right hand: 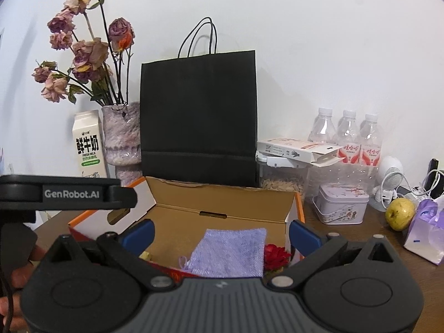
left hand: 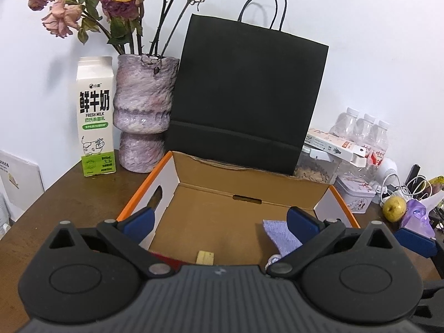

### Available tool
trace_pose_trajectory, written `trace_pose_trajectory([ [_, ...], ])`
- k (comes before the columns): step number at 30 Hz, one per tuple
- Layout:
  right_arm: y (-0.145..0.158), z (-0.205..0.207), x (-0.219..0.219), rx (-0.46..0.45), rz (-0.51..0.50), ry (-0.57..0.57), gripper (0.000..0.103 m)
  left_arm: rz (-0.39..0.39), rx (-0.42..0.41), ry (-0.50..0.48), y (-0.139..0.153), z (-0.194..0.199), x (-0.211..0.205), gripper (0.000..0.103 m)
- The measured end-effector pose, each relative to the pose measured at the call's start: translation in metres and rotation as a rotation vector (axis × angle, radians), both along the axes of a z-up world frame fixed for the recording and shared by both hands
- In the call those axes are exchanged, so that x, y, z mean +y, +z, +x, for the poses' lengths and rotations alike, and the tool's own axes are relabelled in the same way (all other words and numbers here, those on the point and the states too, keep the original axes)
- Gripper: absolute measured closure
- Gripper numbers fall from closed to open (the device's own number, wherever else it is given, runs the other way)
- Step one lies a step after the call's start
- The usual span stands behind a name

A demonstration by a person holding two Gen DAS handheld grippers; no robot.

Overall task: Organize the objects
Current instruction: 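Withdraw both grippers from the box back over the table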

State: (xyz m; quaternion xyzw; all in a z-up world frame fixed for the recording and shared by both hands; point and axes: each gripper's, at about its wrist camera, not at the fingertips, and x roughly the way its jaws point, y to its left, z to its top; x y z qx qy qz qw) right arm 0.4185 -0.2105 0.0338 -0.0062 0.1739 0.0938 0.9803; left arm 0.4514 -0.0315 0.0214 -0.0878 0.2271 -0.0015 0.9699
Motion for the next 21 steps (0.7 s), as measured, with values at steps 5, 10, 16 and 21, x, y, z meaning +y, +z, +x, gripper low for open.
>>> trace_pose_trajectory([
  [5, -0.001, -0.014, -0.005, -0.009, -0.01, 0.0, 0.0, 0.007, -0.002, 0.003, -0.001, -0.013, 0.003, 0.0],
  [10, -0.001, -0.031, -0.011, -0.023, -0.009, 0.005, 0.0, 0.013, -0.006, 0.0, -0.002, -0.028, 0.004, 0.0],
  [16, -0.004, -0.05, -0.012, -0.043, -0.023, 0.009, 0.0, 0.021, -0.018, -0.003, -0.006, -0.044, 0.004, 0.0],
  [21, -0.007, -0.066, -0.014, -0.062, -0.03, 0.009, 0.0, 0.03, -0.02, 0.001, -0.01, -0.055, 0.005, 0.0],
])
